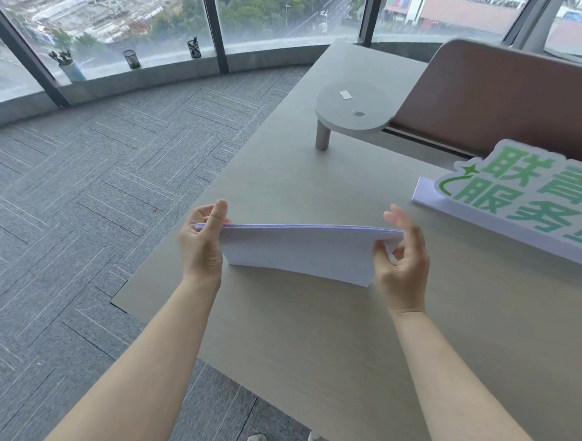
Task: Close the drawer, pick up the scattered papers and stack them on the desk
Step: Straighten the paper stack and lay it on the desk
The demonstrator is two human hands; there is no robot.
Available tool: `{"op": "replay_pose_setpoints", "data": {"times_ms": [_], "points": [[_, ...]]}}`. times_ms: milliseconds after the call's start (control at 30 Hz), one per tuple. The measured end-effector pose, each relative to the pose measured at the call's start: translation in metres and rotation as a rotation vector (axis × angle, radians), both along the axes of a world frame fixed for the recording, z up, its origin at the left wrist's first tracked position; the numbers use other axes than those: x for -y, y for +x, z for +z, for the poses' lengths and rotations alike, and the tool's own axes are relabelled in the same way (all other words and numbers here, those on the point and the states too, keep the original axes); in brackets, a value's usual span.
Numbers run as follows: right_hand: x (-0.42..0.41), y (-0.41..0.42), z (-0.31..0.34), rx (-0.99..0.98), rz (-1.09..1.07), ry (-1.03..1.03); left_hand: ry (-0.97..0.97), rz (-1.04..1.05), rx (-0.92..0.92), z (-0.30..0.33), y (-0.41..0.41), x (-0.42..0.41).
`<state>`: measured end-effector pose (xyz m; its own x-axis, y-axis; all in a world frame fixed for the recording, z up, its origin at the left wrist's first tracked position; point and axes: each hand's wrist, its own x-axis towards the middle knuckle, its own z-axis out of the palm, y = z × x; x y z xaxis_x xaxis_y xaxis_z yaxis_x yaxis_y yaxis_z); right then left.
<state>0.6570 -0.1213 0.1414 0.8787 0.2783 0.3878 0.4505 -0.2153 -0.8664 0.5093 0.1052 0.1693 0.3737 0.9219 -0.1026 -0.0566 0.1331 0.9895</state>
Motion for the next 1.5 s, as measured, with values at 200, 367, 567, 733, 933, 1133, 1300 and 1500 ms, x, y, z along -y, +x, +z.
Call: {"op": "replay_pose_setpoints", "data": {"times_ms": [200,367,567,733,933,1133,1300,1500], "points": [[0.002,0.005,-0.017,-0.503,0.09,0.141,0.085,-0.327,-0.094,-0.01,-0.016,-0.007],[0.001,0.003,-0.01,-0.461,0.074,0.184,0.079,-0.314,-0.1,-0.009,-0.009,-0.006],[0.013,0.004,-0.028,-0.54,0.105,0.141,-0.029,-0.382,-0.157,-0.032,-0.023,-0.006],[0.014,0.007,-0.032,-0.533,0.075,0.109,-0.036,-0.329,-0.167,-0.037,-0.021,0.002],[0.016,0.005,-0.052,-0.61,0.086,-0.059,-0.062,-0.445,-0.298,-0.05,-0.028,0.004],[0.011,0.011,-0.055,-0.58,0.02,-0.129,-0.019,-0.402,-0.317,-0.05,-0.02,0.003],[0.006,0.017,-0.037,-0.556,0.036,-0.178,-0.056,-0.352,-0.31,-0.046,-0.016,0.005],[0.01,0.029,-0.003,-0.561,0.03,-0.029,-0.211,-0.329,-0.237,-0.038,-0.022,0.009]]}}
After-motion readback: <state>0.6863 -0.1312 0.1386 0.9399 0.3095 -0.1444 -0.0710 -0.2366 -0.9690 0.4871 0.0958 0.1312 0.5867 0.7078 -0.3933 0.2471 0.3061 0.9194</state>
